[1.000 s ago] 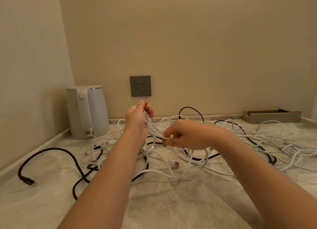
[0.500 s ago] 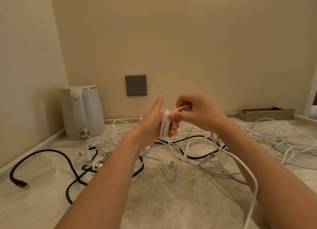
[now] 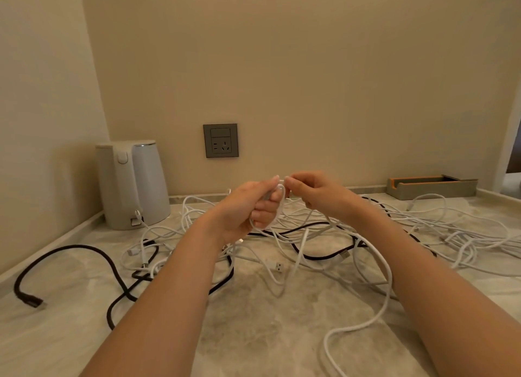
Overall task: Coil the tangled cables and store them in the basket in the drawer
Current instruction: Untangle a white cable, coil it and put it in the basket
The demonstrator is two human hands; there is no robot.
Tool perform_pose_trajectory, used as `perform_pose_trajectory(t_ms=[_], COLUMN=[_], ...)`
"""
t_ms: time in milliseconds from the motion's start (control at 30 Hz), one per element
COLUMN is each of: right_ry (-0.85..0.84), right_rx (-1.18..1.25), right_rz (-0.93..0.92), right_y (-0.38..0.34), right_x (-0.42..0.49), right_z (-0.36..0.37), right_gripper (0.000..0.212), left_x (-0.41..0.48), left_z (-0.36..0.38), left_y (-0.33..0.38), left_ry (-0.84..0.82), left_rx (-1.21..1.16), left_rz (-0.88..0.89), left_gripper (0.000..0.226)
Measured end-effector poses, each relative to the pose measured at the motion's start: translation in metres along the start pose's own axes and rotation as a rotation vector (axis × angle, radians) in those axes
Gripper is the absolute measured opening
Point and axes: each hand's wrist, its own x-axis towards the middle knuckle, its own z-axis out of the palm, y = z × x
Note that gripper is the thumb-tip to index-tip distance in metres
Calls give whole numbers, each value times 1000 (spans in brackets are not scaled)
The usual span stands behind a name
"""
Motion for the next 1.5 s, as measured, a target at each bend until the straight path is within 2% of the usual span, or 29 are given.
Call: perform_pose_trajectory(t_ms=[167, 267, 367, 500, 567, 733, 800, 867, 1000, 1100, 1200, 1400, 1500], right_ry=[31, -21, -115, -302, -330, -249, -170, -66, 82, 23, 28, 108, 133], right_rx=[-93, -193, -224, -241, -255, 209, 261, 251, 198, 145, 16, -225, -277], right_rz=[-81, -58, 40, 224, 236, 219, 147, 67, -61, -40, -83, -193, -222], right_y=[-4, -7, -14, -13, -16, -32, -34, -34, -28, -24, -17, -11, -12], right_x=[3, 2, 0, -1, -1, -9, -10, -10, -7, -6, -4, -2, -3], right_z=[19, 23, 18, 5, 1, 6, 13, 22, 24, 18, 16, 17, 19], right_gripper=[34, 32, 38, 26, 24, 26, 35, 35, 29, 35, 43, 43, 44], left_x=[2, 5, 9, 10, 10, 8, 7, 7, 9, 10, 11, 15, 16], left_z=[-2, -1, 1, 8, 8, 7, 6, 8, 20, 24, 23, 25, 20], left_y=[3, 2, 0, -5, -4, 0, 1, 0, -5, -6, -6, -3, -4], left_ry=[57, 122, 148, 115, 103, 102, 99, 95, 72, 95, 183, 346, 524], left_rx=[-273, -338, -297, -171, -138, -282, -409, -470, -412, -393, -325, -49, 142], left_rz=[56, 88, 73, 42, 45, 89, 109, 101, 32, 4, -11, -39, 11], left_gripper=[47, 41, 39, 38, 37, 42, 51, 56, 60, 64, 60, 63, 62])
